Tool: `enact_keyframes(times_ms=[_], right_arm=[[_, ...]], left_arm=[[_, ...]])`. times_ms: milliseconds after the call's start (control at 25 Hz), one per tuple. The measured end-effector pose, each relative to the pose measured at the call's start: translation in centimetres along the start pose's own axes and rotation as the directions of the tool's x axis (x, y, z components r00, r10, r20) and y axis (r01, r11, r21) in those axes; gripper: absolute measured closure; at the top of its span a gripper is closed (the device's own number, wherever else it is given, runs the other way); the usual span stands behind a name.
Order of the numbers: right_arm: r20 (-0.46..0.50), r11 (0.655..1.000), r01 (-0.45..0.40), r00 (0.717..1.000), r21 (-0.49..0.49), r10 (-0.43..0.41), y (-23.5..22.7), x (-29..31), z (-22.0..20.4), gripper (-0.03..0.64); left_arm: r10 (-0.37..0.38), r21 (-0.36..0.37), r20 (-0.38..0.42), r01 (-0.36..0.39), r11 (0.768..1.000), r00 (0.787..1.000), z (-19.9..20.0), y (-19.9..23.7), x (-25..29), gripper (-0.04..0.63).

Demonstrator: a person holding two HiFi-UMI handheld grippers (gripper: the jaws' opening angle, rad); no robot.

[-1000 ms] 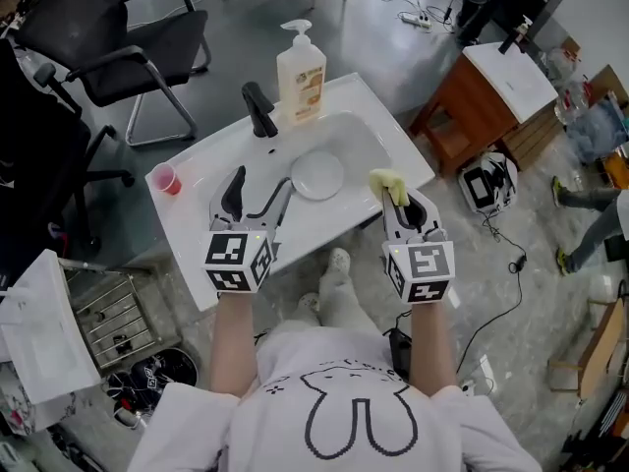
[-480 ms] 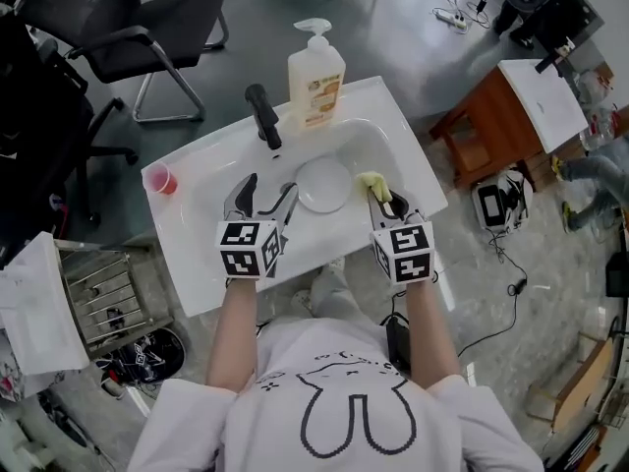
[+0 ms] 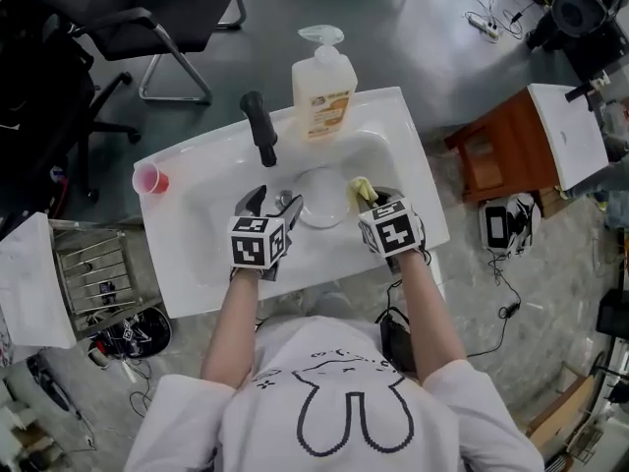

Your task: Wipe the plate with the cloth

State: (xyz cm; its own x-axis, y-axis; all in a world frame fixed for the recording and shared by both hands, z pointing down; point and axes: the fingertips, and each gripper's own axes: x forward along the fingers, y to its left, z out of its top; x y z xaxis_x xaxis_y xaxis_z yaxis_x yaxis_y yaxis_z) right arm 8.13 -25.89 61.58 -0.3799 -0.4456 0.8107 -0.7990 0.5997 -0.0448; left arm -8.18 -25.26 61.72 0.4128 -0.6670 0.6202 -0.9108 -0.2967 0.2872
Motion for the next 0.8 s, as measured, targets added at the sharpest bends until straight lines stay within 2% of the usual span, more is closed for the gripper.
enact_keyframes(times_ms=[240, 520, 680, 800], right_arm=[[-0.116, 0.994, -0.081, 0.991, -0.068, 0.073, -0.3, 4.8, 0.0, 0.569], [-0.309, 0.985, -0.139, 0.946, -0.099, 0.102, 0.4, 9.1, -3.1, 0.569], [-0.34, 0.988, -0.137, 0.935, -0.07, 0.106, 0.1, 10.4, -3.5, 0.569], [-0.353, 0.99, -0.133, 0.93, -0.053, 0.106, 0.0, 10.9, -3.8, 0.569]], left_arm=[[0.015, -0.047, -0.111, -0.02, 0.999, 0.994, -2.5, 0.7, 2.3, 0.25], [0.03, -0.127, -0.151, -0.05, 0.991, 0.988, -4.0, 1.2, 3.4, 0.25], [0.021, -0.141, -0.176, -0.046, 0.989, 0.984, -4.6, 1.2, 4.2, 0.252], [-0.006, -0.178, -0.196, -0.03, 0.983, 0.981, -5.3, 0.8, 4.7, 0.252]])
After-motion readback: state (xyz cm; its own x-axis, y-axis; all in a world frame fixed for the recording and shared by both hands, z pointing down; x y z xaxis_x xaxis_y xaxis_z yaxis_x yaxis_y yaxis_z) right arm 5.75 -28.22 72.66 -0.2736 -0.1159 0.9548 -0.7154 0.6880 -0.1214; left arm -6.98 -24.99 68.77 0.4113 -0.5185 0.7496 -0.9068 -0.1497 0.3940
